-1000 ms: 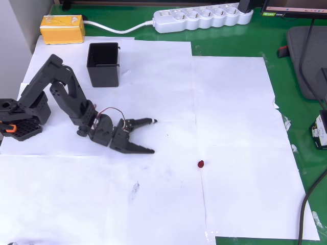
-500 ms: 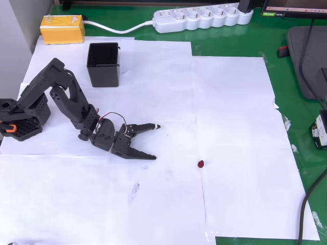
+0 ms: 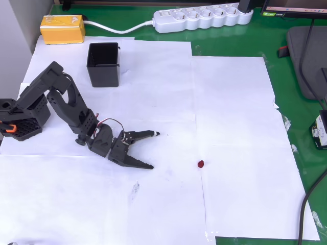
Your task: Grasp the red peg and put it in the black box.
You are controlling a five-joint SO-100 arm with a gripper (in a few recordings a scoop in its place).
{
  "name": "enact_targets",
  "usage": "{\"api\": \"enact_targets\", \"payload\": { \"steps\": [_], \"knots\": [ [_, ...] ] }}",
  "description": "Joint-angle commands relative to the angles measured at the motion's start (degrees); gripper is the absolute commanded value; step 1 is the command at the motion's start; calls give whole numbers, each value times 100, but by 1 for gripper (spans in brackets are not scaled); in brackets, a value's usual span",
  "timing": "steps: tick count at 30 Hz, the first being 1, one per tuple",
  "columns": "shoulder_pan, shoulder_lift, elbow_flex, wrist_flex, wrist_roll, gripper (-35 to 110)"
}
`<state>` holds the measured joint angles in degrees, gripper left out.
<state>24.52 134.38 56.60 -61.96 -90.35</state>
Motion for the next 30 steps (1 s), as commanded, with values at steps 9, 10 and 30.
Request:
{"api": "enact_targets", "payload": {
  "steps": [9,10,30],
  "knots": [
    [-9,-299,149,422,-536,47],
    [-26,-308,141,422,-686,47],
    [-132,431,1327,378,-448,46]
  ]
}}
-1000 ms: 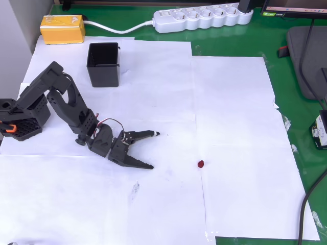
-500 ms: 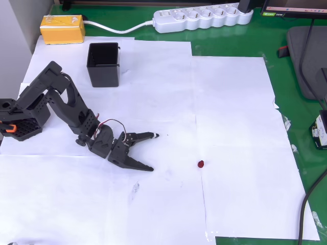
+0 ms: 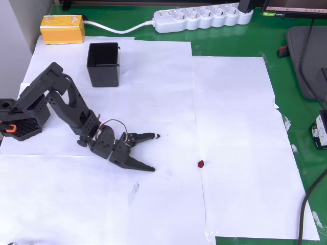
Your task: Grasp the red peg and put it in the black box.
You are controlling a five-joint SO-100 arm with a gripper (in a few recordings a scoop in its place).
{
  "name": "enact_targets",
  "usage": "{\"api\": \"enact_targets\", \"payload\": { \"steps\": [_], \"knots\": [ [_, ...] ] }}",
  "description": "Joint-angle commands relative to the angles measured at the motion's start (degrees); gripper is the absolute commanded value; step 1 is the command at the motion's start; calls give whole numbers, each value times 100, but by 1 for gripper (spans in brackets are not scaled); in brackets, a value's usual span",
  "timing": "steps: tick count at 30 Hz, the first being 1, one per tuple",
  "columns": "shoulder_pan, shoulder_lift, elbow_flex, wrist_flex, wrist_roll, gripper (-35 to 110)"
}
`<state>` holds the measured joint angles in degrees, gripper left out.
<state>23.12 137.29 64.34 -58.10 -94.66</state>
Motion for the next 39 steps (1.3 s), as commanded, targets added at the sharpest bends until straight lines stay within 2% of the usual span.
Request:
{"api": "enact_targets", "payload": {
  "steps": [1,4,10,23,29,39],
  "knots": [
    [0,229,712,9,-18,46],
    [-35,483,1151,35,26,46],
    [-53,738,2215,1107,35,46],
    [-158,1696,4245,2021,220,46],
    [-185,1978,5142,2892,264,46],
    [-220,2540,6284,3428,352,46]
  ]
}}
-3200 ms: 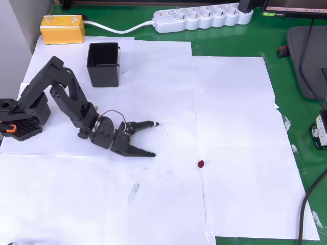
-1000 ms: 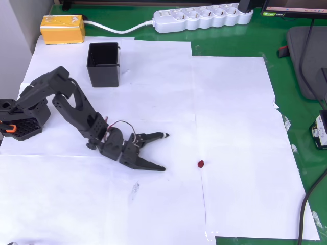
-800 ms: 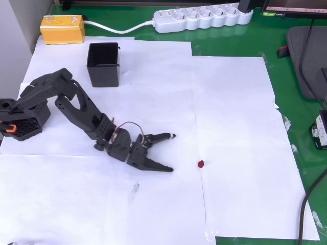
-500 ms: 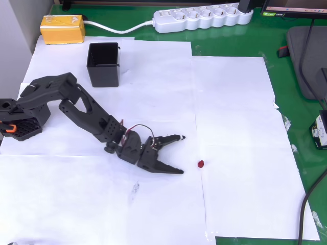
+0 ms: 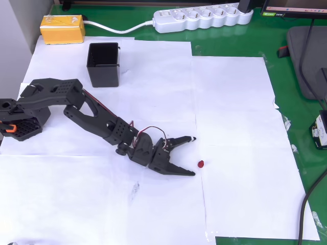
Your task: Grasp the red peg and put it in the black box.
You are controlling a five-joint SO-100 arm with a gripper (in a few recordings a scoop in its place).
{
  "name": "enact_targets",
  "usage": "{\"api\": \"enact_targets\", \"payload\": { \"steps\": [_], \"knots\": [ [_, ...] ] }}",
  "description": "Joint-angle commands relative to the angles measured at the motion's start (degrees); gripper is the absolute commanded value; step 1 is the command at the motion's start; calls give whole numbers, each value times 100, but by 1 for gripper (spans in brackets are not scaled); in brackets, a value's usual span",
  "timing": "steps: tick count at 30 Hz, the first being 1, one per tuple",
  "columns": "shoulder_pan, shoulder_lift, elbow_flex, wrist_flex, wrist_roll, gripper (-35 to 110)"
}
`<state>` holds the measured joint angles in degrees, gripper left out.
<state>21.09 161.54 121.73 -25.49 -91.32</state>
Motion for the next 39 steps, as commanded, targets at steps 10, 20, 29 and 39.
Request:
{"api": "enact_targets", "payload": {
  "steps": [10,20,29,39],
  "knots": [
    [-88,281,870,325,62,46],
    [-246,334,905,272,44,46],
    [-211,475,1134,299,-62,46],
    [-202,589,1283,290,-35,46]
  ]
}}
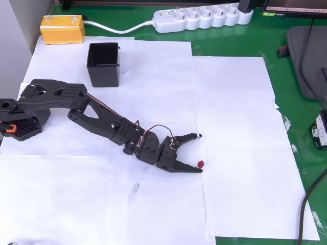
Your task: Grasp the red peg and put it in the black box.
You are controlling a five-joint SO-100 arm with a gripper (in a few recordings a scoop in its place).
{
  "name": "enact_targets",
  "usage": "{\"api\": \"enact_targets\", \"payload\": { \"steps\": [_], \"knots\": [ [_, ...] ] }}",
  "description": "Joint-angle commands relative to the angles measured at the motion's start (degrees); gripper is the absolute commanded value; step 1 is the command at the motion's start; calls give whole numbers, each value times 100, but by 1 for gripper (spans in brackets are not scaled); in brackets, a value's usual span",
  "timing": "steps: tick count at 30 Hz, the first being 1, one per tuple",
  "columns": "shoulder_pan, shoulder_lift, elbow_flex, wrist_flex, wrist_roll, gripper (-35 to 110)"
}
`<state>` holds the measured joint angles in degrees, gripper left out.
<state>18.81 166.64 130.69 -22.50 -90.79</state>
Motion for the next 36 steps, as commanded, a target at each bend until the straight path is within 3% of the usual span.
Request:
{"api": "enact_targets", "payload": {
  "steps": [1,36],
  "knots": [
    [35,97,431,-9,-79,46],
    [229,193,606,35,264,46]
  ]
}}
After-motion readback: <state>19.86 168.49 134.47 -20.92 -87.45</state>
